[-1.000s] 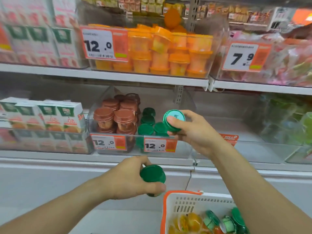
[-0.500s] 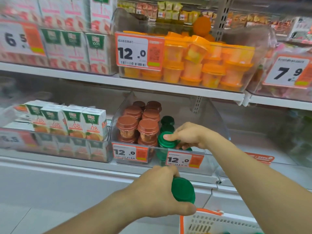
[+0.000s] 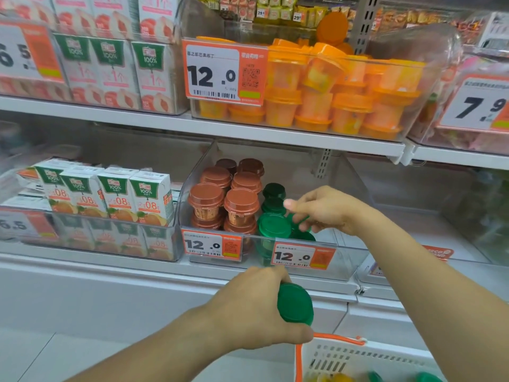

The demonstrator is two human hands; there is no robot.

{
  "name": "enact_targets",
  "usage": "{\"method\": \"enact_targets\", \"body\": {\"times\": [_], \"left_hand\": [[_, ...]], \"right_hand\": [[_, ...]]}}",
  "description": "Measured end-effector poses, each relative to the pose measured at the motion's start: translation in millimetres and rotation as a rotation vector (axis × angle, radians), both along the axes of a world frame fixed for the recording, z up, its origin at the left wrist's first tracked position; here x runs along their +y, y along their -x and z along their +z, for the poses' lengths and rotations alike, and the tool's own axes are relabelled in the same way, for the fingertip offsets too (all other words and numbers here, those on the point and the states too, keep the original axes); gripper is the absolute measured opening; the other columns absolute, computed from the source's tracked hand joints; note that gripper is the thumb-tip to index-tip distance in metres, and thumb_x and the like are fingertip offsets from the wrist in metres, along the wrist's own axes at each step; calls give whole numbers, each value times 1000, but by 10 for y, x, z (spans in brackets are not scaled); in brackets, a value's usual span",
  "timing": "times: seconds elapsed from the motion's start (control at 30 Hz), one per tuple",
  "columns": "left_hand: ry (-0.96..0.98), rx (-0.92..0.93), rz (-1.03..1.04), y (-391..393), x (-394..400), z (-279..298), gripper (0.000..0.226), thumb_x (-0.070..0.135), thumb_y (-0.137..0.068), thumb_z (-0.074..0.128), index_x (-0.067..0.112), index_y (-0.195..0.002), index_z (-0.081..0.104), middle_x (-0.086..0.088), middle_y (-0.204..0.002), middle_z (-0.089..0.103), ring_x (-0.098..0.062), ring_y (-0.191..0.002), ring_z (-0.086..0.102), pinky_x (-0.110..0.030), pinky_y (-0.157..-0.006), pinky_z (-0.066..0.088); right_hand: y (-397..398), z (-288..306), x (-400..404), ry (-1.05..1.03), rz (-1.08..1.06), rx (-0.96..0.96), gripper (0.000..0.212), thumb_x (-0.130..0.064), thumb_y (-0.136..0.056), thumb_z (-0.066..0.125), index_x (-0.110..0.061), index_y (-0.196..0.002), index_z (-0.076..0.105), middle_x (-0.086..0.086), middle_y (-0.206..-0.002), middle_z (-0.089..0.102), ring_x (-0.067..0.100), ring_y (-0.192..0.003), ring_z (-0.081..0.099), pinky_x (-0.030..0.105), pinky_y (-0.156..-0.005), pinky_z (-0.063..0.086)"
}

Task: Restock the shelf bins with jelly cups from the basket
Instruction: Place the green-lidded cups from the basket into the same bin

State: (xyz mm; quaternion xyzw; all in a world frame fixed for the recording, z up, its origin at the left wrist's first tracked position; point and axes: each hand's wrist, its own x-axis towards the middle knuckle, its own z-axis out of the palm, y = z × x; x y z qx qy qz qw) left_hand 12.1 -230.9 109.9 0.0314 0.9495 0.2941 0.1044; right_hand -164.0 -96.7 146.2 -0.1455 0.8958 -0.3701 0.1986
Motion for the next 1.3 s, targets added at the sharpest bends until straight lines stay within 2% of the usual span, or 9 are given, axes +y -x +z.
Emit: {"method": "enact_targets", "body": {"times": [0.1, 0.2, 0.3, 0.43, 0.53, 0.67, 0.87, 1.0, 1.3], "left_hand": [[-132, 149, 81, 22, 40, 22, 56, 62, -66, 79, 36, -110, 55, 17, -100, 61, -1, -94, 56, -24, -79, 53], [-362, 381, 223, 60, 98, 88, 55, 53, -65, 85, 38, -107, 54, 20, -96, 64, 3, -87, 61, -15, -70, 52], [-461, 547, 252, 106, 154, 120, 59, 43, -62, 90, 37, -108, 53, 19, -97, 65, 2, -90, 63, -20, -72, 55], [-469, 657, 259, 176, 215, 162, 68, 40, -66, 89, 32, -124, 54, 18, -112, 63, -4, -100, 63, -27, -83, 56], [-309, 620, 303, 197, 264, 206, 77, 45, -79, 77, 34, -141, 34, 18, -128, 41, -6, -100, 55, -21, -85, 51], [-172, 614, 282, 153, 342, 253, 44, 38, -91, 62, 35, -128, 38, 19, -115, 43, -6, -91, 55, -31, -81, 52], [-204, 548, 261, 97, 418, 256, 27, 35, -90, 60, 36, -112, 45, 17, -105, 48, -10, -97, 54, -39, -85, 50], [-201, 516, 274, 91, 386, 275, 25, 34, -90, 59, 36, -110, 46, 17, -101, 51, -7, -94, 54, -37, -83, 50], [149, 118, 72, 88, 395, 111, 27, 45, -92, 55, 23, -106, 59, 5, -101, 66, -20, -99, 60, -36, -84, 53]], "right_hand": [[-191, 86, 234, 64, 35, 132, 37, -47, -93, 61, -12, -92, 70, 7, -89, 73, 12, -70, 68, 25, -65, 54], [-496, 237, 397, 42, 297, -71, 47, -57, -87, 58, -15, -103, 71, 6, -98, 74, 17, -82, 71, 32, -76, 58], [-637, 313, 449, 149, 393, -214, 51, -55, -94, 52, -11, -114, 69, 13, -107, 72, 27, -85, 67, 38, -80, 57], [-659, 330, 478, 374, 357, -178, 50, -37, -84, 72, -7, -122, 62, 17, -110, 72, 32, -94, 70, 38, -77, 56], [-536, 284, 423, 451, 103, -91, 47, -23, -82, 78, -7, -121, 56, 17, -105, 74, 25, -88, 71, 37, -75, 55], [-298, 184, 350, 235, -149, -66, 18, -32, -99, 58, -14, -103, 60, 12, -103, 72, 19, -84, 65, 32, -73, 50], [-9, -90, 280, 12, -175, -227, 34, -37, -104, 47, -10, -119, 62, 13, -114, 70, 21, -88, 65, 32, -72, 56], [30, -192, 234, 38, -190, -209, 38, -37, -104, 46, -10, -126, 60, 8, -116, 69, 23, -105, 67, 41, -94, 57], [-9, -186, 274, 71, -123, -304, 45, -40, -105, 44, -10, -137, 52, 6, -135, 56, 27, -108, 63, 40, -87, 57]]}}
